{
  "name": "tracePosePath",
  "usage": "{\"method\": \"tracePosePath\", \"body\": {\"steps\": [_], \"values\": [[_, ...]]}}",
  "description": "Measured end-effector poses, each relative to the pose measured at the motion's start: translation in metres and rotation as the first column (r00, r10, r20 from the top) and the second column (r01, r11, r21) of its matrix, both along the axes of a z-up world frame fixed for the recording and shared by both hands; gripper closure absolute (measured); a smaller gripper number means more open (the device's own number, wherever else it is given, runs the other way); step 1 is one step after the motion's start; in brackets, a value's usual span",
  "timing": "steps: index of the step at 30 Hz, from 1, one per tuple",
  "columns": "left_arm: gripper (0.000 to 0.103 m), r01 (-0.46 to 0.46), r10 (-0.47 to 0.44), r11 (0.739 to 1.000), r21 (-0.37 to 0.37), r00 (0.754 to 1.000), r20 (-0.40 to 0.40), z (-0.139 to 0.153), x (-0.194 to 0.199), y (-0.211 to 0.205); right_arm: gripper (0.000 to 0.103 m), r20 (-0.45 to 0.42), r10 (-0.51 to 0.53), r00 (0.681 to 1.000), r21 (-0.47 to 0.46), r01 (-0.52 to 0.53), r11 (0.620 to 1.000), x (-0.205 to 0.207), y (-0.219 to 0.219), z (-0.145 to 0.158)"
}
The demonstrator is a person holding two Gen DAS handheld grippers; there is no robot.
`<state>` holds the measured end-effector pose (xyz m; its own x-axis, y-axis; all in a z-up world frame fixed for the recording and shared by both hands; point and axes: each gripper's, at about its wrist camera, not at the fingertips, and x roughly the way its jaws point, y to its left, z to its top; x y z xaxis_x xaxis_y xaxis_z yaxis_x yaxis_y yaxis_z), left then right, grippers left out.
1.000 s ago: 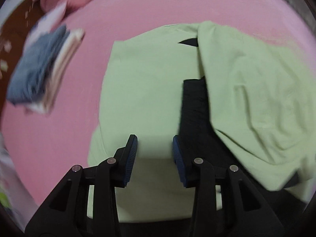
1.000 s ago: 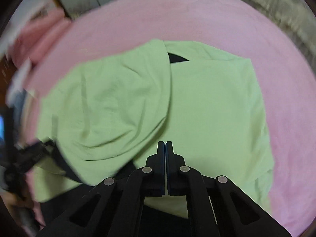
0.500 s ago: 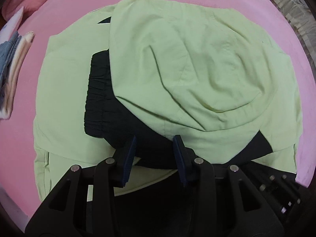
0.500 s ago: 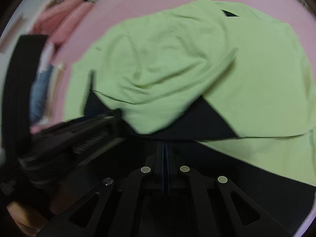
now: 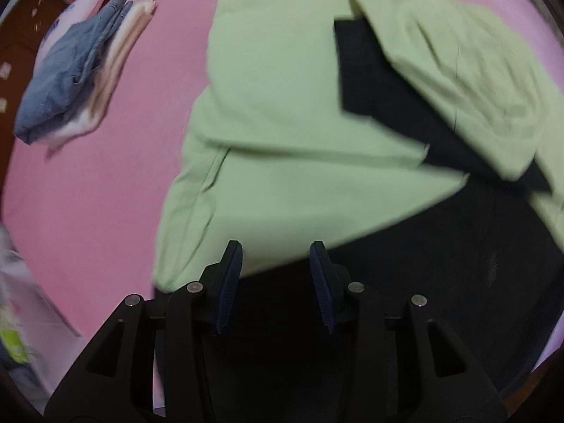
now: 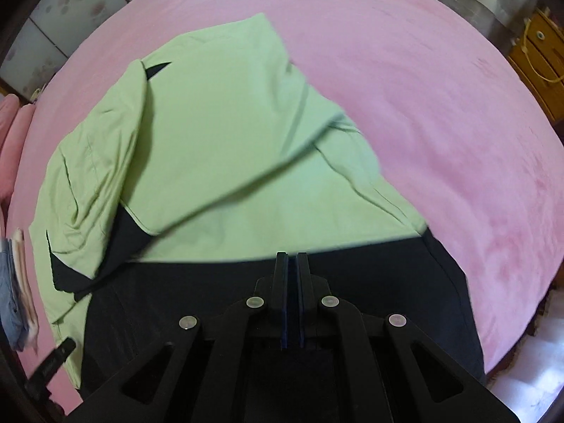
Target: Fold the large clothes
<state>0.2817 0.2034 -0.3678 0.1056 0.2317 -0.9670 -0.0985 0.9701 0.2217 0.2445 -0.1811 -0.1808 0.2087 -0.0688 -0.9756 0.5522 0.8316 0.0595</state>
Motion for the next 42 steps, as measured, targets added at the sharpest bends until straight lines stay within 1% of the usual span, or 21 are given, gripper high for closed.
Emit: {"method": "tracePosePath", "body": {"steps": [1,2,3,6,9,10,11,13,16,18,20,21,24,25,28,30,31,33,37,39,42], "values": [[0.066,0.047,-0.044,0.998,0.05,0.998,-0.052,-0.003,-0.012,-0.002,0.098,-0.015,-0.009,1.0,-0.006,0.009,1.0,-0.011,0.001,0.001],[0.066,0.075,-0.07,0.995,0.063,0.994,-0.08,-0.005,-0.024,-0.004,0.095,-0.029,-0.016,0.999,-0.003,0.016,1.0,-0.019,-0.002,-0.001],[0.066,0.092,-0.086,0.994,0.062,0.992,-0.094,-0.001,-0.035,-0.001,0.094,-0.044,-0.023,0.999,0.002,0.023,1.0,-0.028,-0.001,-0.002],[0.066,0.14,-0.133,0.989,0.041,0.981,-0.143,-0.005,-0.062,-0.008,0.086,-0.06,-0.016,0.998,0.024,0.018,1.0,-0.058,0.002,-0.008],[0.066,0.161,-0.153,0.986,0.033,0.975,-0.164,-0.011,-0.085,-0.023,0.07,-0.061,0.022,0.998,0.021,-0.02,1.0,-0.08,0.013,-0.01],[0.064,0.159,-0.152,0.987,0.028,0.975,-0.164,-0.009,-0.09,-0.029,0.062,-0.063,0.048,0.997,0.023,-0.046,0.999,-0.089,0.019,-0.009],[0.059,0.15,-0.145,0.989,0.014,0.976,-0.162,-0.007,-0.098,-0.034,0.055,-0.062,0.066,0.996,0.025,-0.065,0.998,-0.095,0.024,-0.009],[0.051,0.133,-0.135,0.991,-0.027,0.978,-0.156,-0.001,-0.109,-0.044,0.046,-0.072,0.111,0.991,0.031,-0.109,0.994,-0.105,0.036,-0.011],[0.05,0.124,-0.131,0.99,-0.063,0.983,-0.127,0.016,-0.126,-0.059,0.039,-0.079,0.166,0.983,0.057,-0.162,0.985,-0.123,0.05,-0.005],[0.047,0.128,-0.134,0.989,-0.071,0.986,-0.097,0.027,-0.135,-0.063,0.032,-0.068,0.196,0.978,0.082,-0.19,0.978,-0.135,0.061,0.001],[0.043,0.133,-0.137,0.988,-0.075,0.989,-0.046,0.04,-0.147,-0.066,0.023,-0.055,0.226,0.973,0.099,-0.22,0.971,-0.15,0.065,0.012],[0.043,0.134,-0.135,0.987,-0.088,0.991,-0.008,0.048,-0.156,-0.067,0.022,-0.044,0.245,0.969,0.109,-0.239,0.965,-0.157,0.069,0.016],[0.043,0.1,-0.096,0.989,-0.108,0.995,0.04,0.061,-0.175,-0.066,0.022,0.003,0.323,0.946,0.167,-0.319,0.933,-0.169,0.078,0.027],[0.043,0.071,-0.063,0.988,-0.139,0.996,0.062,0.066,-0.186,-0.064,0.022,0.032,0.344,0.938,0.184,-0.344,0.921,-0.175,0.081,0.035],[0.042,0.029,-0.014,0.973,-0.228,0.997,0.071,0.072,-0.205,-0.057,0.022,0.122,0.379,0.917,0.198,-0.397,0.896,-0.195,0.083,0.066],[0.042,0.022,-0.007,0.971,-0.237,0.998,0.067,0.077,-0.218,-0.062,0.022,0.153,0.38,0.912,0.193,-0.405,0.894,-0.207,0.083,0.081],[0.042,0.023,-0.006,0.97,-0.241,0.997,0.073,0.076,-0.218,-0.053,0.022,0.159,0.374,0.914,0.191,-0.4,0.896,-0.215,0.081,0.088],[0.042,0.028,-0.008,0.971,-0.239,0.996,0.087,0.09,-0.236,-0.067,0.021,0.175,0.355,0.918,0.206,-0.387,0.899,-0.227,0.08,0.099],[0.042,0.019,0.001,0.975,-0.221,0.996,0.09,0.088,-0.251,-0.059,0.019,0.217,0.292,0.932,0.236,-0.34,0.91,-0.263,0.063,0.122],[0.042,0.0,0.018,0.977,-0.213,0.997,0.081,0.086,-0.261,-0.054,0.017,0.223,0.251,0.942,0.25,-0.304,0.919,-0.272,0.054,0.12],[0.042,-0.047,0.062,0.968,-0.245,0.996,0.056,0.079,-0.274,-0.039,0.017,0.218,0.234,0.947,0.276,-0.29,0.917,-0.278,0.04,0.109]]}}
